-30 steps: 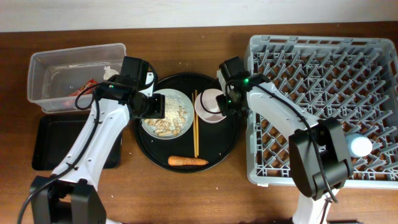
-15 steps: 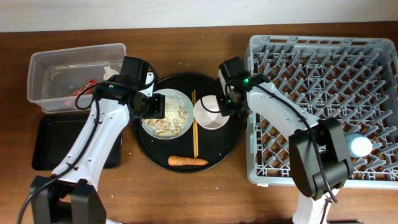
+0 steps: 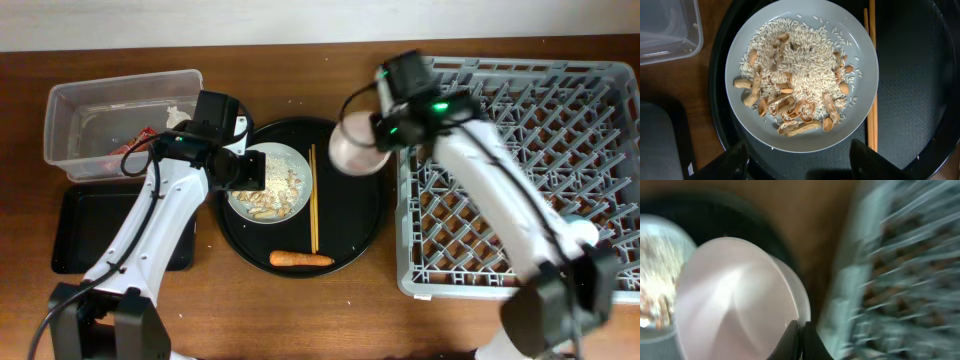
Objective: Sort waste into correct bins and load items into the dishwasher rack
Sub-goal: 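Lift the pink bowl and carry it to the rack's far corner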
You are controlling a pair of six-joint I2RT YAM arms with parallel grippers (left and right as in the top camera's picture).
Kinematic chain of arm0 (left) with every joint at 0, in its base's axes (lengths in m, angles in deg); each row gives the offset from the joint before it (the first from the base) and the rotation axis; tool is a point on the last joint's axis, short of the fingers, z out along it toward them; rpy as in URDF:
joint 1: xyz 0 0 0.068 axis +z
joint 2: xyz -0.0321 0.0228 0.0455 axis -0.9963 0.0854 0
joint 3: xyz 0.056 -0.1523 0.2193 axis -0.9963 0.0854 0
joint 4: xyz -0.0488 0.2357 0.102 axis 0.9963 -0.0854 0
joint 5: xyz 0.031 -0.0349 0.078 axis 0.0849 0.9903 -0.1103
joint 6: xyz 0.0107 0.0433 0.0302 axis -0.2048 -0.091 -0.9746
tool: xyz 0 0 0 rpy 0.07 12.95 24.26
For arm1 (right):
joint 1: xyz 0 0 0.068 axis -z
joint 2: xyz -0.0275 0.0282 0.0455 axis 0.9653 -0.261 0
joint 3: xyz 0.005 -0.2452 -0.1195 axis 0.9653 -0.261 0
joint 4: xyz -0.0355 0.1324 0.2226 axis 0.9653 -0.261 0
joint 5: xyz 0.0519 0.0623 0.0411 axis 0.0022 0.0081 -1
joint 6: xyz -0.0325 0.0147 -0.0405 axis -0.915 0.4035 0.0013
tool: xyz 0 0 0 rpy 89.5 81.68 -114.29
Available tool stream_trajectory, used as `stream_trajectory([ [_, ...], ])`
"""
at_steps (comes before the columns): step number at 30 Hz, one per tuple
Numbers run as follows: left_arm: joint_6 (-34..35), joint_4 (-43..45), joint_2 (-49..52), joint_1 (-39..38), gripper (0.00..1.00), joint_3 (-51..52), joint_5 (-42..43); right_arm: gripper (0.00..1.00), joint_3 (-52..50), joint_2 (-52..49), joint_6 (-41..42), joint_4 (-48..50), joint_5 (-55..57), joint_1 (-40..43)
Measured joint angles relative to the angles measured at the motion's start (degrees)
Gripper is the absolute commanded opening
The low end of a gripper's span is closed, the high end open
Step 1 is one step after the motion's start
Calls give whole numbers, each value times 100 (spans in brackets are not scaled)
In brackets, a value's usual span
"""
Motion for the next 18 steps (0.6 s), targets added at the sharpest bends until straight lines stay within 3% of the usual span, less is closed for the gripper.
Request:
stream_trajectory([
  [5, 0, 2, 0, 0, 64, 0, 0, 4, 140, 658, -293, -42, 1215, 669],
  [12, 0, 4, 0, 0, 64, 0, 0, 4, 138, 629, -490, 363, 4218, 1631],
  [18, 0, 4, 0, 0, 64, 0, 0, 4, 138, 153, -616, 566, 5372, 2197],
])
